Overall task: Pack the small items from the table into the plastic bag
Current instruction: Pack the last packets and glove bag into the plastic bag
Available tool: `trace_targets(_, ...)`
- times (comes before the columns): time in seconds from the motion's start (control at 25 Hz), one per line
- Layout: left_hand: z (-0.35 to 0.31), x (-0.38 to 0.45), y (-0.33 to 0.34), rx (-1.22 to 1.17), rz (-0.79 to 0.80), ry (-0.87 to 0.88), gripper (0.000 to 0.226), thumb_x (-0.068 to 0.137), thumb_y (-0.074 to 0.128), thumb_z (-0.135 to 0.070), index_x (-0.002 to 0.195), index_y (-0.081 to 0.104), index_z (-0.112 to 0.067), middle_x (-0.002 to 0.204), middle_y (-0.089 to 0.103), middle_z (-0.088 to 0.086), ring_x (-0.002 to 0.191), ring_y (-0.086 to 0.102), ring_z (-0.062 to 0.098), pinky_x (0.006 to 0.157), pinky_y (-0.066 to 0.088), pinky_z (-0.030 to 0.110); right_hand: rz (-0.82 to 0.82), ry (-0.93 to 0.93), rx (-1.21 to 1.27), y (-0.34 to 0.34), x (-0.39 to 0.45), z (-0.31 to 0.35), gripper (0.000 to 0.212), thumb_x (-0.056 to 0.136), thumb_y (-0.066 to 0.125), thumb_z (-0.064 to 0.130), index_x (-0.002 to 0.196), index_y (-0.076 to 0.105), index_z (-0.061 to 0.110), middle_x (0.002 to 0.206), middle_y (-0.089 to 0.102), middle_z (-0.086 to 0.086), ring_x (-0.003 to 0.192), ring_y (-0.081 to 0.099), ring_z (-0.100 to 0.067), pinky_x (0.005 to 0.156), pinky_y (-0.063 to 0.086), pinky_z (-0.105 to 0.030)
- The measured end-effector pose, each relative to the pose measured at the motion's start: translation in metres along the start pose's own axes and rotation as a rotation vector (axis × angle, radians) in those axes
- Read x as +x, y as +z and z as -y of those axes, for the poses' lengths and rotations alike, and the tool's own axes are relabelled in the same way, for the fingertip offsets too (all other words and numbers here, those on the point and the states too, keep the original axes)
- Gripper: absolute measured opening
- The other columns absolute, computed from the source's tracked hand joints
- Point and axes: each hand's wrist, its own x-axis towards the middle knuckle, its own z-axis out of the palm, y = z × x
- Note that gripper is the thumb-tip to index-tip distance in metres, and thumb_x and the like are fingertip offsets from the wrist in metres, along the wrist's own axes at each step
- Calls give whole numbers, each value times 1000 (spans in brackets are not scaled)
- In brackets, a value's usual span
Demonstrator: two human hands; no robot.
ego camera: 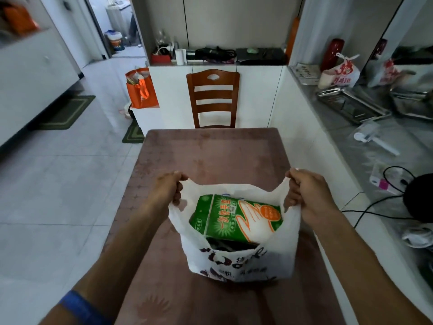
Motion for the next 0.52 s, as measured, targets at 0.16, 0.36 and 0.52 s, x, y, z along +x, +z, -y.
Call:
trace_targets(0.16,-1,8,-12,5,-82,51,29,96,43,-14,75,61,-6,50,35,-1,47,29,14,44,25,24,-83,-47,-32,11,16,-1,24,93,51,12,71,60,9,36,34,7,28,25,-8,36,20,-16)
trace_targets(0.36,-40,31,-13,-93,-68,107,29,99,39,-16,85,61,-6,53,36,-1,49,30,12,49,27,27,-17,-105,-19,46,43,36,25,93,48,11,72,61,10,38,35,6,29,24,-7,35,20,-14)
trace_targets(0.52,-76,66,-17,-40,-117,177,27,96,40,-12,83,63,-5,54,39,1,47,33,12,46,29,25,-6,-121,3,70,72,68,22,88,47,10,73,63,11,40,36,4,31,23,-9,37,19,-15)
